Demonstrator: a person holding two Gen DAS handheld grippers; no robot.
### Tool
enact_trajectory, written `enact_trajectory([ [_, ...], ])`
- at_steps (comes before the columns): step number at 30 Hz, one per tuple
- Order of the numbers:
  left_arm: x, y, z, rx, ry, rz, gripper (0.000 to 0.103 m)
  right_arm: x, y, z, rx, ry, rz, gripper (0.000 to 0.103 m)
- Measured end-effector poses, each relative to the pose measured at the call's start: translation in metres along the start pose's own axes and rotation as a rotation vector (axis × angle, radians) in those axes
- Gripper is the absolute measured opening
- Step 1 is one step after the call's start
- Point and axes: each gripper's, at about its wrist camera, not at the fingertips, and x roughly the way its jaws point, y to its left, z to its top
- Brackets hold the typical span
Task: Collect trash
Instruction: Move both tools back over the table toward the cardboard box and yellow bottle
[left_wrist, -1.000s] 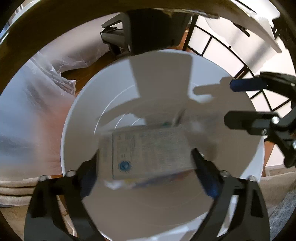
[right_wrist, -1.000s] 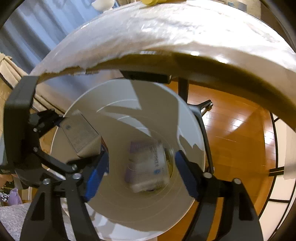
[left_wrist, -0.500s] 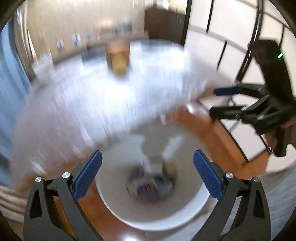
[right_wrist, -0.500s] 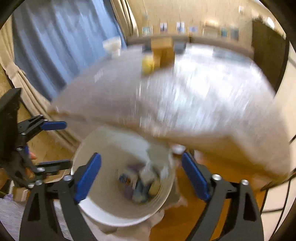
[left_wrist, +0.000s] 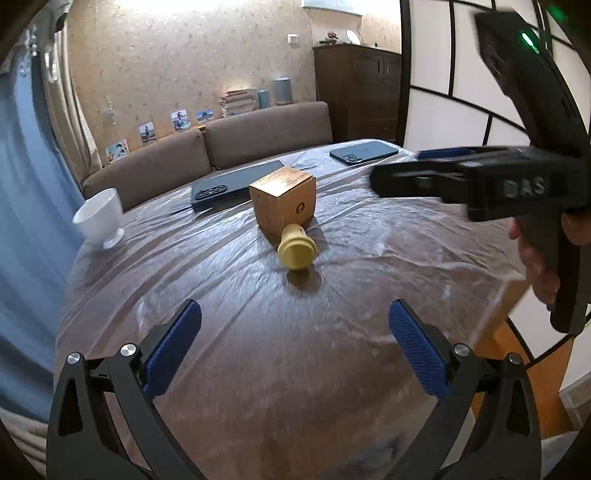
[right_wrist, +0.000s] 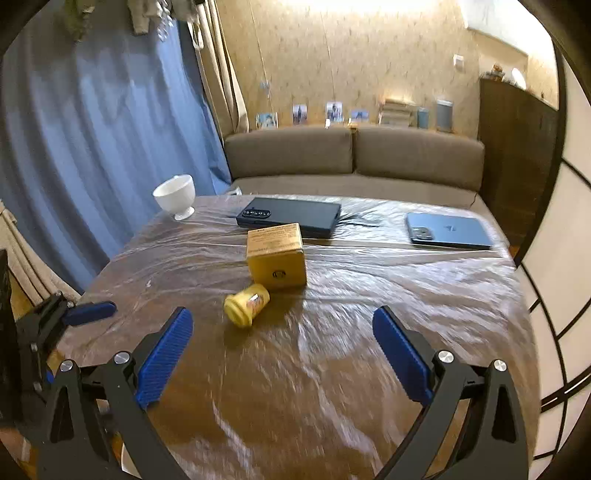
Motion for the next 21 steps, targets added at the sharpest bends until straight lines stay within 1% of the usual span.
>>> enact_trajectory([
  [3, 0.024, 0.000, 0.011, 0.005, 0.023, 0.011, 0.102, 0.032, 0.005, 0.015, -0.008, 0.029, 0.004, 0.096],
  [7, 0.050, 0.000, 0.019, 0.008, 0.053, 0.016, 0.102, 0.065, 0.006, 0.027, -0.029, 0.064, -0.005, 0.096],
  [10, 0.061, 0.000, 0.021, 0.008, 0.069, 0.016, 0.102, 0.095, 0.006, 0.035, -0.029, 0.101, -0.003, 0.096],
  [17, 0.083, 0.007, 0.025, -0.029, 0.107, 0.006, 0.102, 0.131, 0.006, 0.047, -0.044, 0.147, 0.006, 0.095],
  [21, 0.092, 0.014, 0.031, -0.048, 0.117, 0.001, 0.102, 0.142, 0.007, 0.050, -0.066, 0.159, 0.005, 0.093],
])
